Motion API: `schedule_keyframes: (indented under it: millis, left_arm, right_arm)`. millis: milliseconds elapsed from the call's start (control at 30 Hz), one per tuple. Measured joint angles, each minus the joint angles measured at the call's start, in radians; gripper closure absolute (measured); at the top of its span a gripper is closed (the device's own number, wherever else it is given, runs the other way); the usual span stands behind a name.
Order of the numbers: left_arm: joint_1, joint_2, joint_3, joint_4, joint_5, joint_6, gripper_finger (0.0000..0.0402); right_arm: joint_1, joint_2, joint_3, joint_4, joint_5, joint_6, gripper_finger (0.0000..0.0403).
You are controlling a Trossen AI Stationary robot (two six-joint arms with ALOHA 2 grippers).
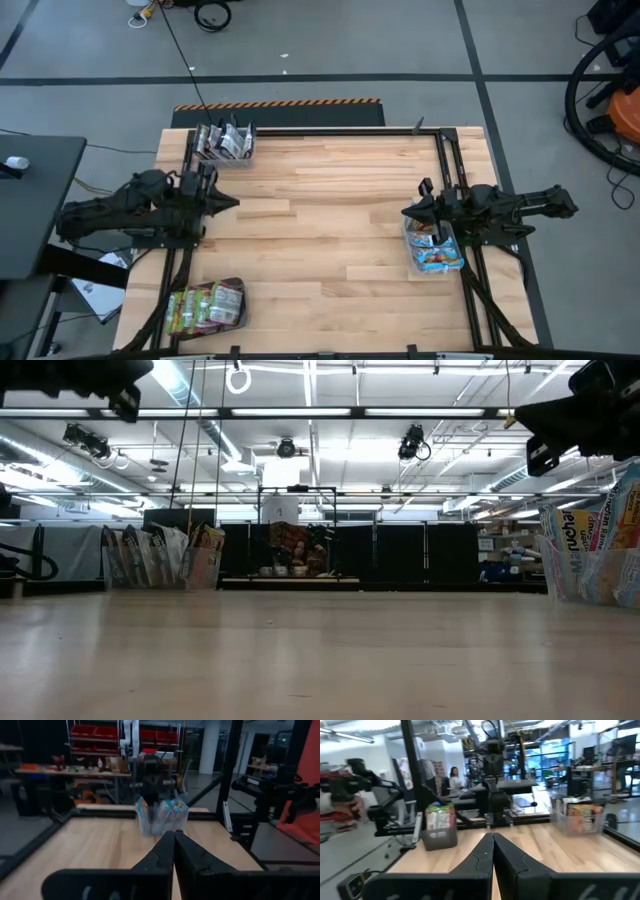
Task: Sort Maruchan noodles
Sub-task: Return to Home Position
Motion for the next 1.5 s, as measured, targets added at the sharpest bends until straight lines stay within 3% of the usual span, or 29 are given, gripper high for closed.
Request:
schedule_keyframes:
  millis: [200,367,467,567,733,1500]
  left_arm:
    - [-0.040,-0.181,-0.139,0.000,0.006,-0.032,0.0388]
    - [-0.071,-0.221,-0.210,-0.002,-0.094,0.027,0.0388]
    - [-0.086,-0.218,-0.281,0.066,-0.132,0.048,0.0388]
    - [-0.087,-0.223,-0.382,0.250,-0.194,0.062,0.0388]
    - [-0.085,-0.203,-0.382,0.237,-0.321,0.090,0.0388]
    - [-0.085,-0.202,-0.380,0.243,-0.327,0.090,0.0388]
  right_arm:
    - [0.000,0.001,0.000,-0.011,-0.043,0.046,0.0387]
    - [0.000,0.003,0.000,-0.005,-0.033,0.062,0.0387]
    - [0.000,0.003,0.000,-0.002,-0.033,0.061,0.0386]
    - [0.000,0.003,0.000,0.002,-0.031,0.060,0.0385]
    - [0.000,0.004,0.000,0.003,-0.032,0.059,0.0385]
    - [0.000,0.004,0.000,0.003,-0.030,0.059,0.0385]
